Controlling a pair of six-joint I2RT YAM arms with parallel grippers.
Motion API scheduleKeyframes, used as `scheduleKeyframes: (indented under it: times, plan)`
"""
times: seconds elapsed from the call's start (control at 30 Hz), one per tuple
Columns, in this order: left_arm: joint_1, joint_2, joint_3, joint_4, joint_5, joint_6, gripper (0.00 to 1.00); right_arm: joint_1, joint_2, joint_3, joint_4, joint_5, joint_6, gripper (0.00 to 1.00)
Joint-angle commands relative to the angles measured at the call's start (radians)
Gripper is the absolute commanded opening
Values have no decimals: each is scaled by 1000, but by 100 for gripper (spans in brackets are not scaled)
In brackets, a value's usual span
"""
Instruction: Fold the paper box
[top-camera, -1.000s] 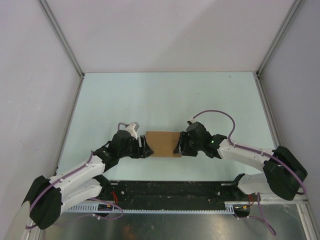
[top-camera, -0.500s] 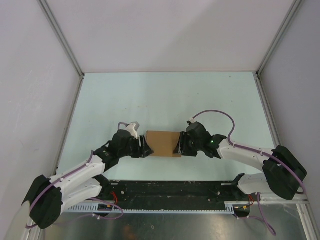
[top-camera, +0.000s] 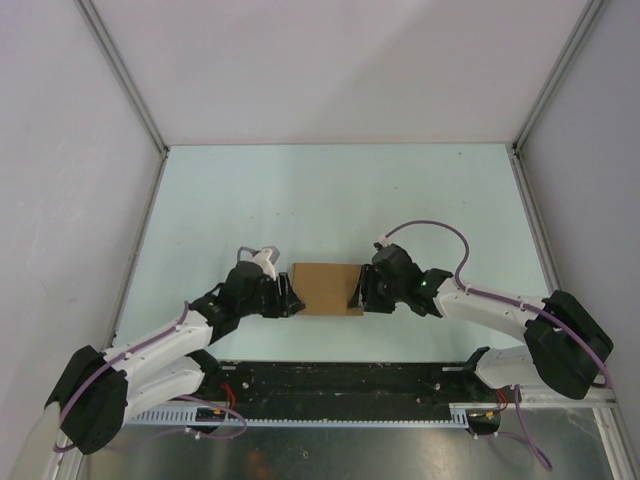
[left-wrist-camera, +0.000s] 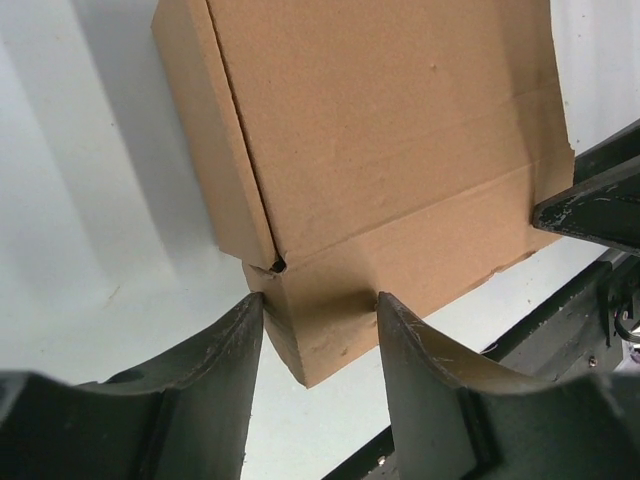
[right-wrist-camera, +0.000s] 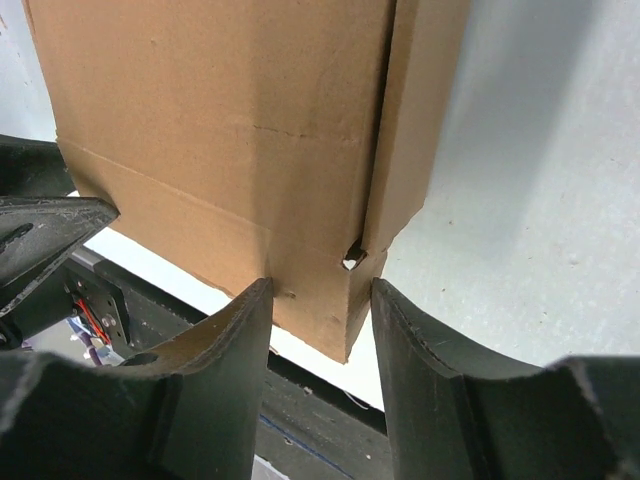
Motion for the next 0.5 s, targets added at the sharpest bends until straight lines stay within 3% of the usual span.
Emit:
scheduleKeyframes:
  times: [0.0, 0.47]
  plan:
    - [-9, 4, -17, 45, -11, 8, 53, 7, 9, 3, 5, 19, -13, 48]
    - [-11, 16, -22, 59, -19, 15, 52, 12, 0, 3, -55, 68, -31, 49]
